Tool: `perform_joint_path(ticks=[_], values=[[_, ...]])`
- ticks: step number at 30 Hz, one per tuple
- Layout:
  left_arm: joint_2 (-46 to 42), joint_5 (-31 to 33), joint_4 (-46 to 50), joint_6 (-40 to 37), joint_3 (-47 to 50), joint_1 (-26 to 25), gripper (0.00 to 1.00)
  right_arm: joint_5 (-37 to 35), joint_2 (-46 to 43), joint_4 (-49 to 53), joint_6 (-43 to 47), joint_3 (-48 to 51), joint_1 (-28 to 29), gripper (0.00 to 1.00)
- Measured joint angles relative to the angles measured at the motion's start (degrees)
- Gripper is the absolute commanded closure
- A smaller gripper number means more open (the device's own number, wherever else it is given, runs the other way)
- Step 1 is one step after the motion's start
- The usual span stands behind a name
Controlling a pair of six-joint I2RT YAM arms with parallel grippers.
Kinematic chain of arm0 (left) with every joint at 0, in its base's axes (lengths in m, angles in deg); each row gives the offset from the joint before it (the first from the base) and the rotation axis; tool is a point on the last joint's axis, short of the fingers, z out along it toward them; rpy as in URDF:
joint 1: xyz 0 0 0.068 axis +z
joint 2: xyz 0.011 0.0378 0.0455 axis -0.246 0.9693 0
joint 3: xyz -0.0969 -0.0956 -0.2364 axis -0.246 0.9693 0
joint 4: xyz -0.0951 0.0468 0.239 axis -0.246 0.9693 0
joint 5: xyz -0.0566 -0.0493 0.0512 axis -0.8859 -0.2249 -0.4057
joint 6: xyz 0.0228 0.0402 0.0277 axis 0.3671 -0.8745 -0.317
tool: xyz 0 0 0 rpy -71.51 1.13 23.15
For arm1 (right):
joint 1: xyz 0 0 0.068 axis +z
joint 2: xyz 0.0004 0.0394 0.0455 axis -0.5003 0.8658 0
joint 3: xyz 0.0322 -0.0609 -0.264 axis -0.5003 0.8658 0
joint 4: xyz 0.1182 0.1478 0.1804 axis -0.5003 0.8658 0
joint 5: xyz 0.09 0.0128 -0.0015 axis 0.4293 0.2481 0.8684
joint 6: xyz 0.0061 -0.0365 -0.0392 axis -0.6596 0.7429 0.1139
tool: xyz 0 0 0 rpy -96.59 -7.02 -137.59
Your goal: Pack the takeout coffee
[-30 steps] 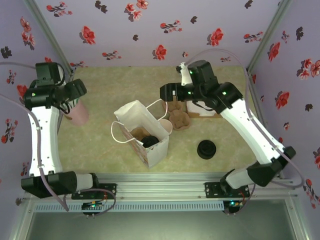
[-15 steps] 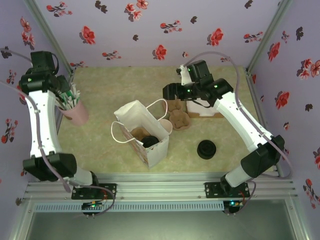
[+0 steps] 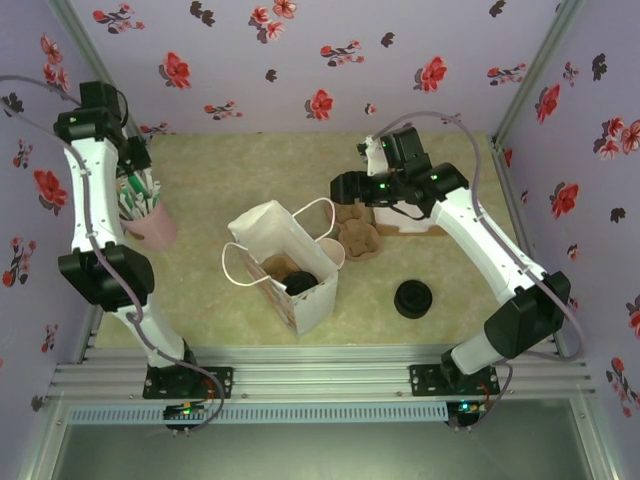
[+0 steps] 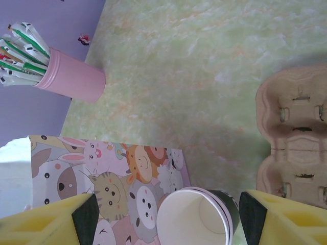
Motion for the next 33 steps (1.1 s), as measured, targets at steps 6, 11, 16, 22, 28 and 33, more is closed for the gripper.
perform_joint_path(ticks=[6, 11, 16, 22, 28, 33], values=[[-6.4, -2.6, 0.2, 0.0, 10.7, -3.6, 0.6, 0.0, -1.5, 0.1, 0.0, 1.7, 0.0, 0.27], [-8.3, -2.5, 0.2, -1.0, 12.0, -5.0, 0.62, -0.1, -2.8, 0.1, -0.5, 2.5, 0.0, 0.28], [-6.7, 0.1, 0.5, -2.6, 12.3, -7.0, 0.62, -0.3, -3.9, 0.1, -1.6, 2.9, 0.0, 0.29], [-3.6, 3.2, 0.5, -3.6, 12.3, -7.6, 0.62, -0.8, -3.9, 0.1, -2.4, 3.1, 0.0, 0.29], [-1.0, 6.0, 0.5, -4.2, 12.3, -7.6, 0.59, -0.8, -3.9, 0.1, -2.9, 3.2, 0.0, 0.29], [-0.2, 7.4, 0.5, -4.4, 12.3, -7.6, 0.62, -0.8, -3.9, 0.1, -2.9, 3.2, 0.0, 0.29]])
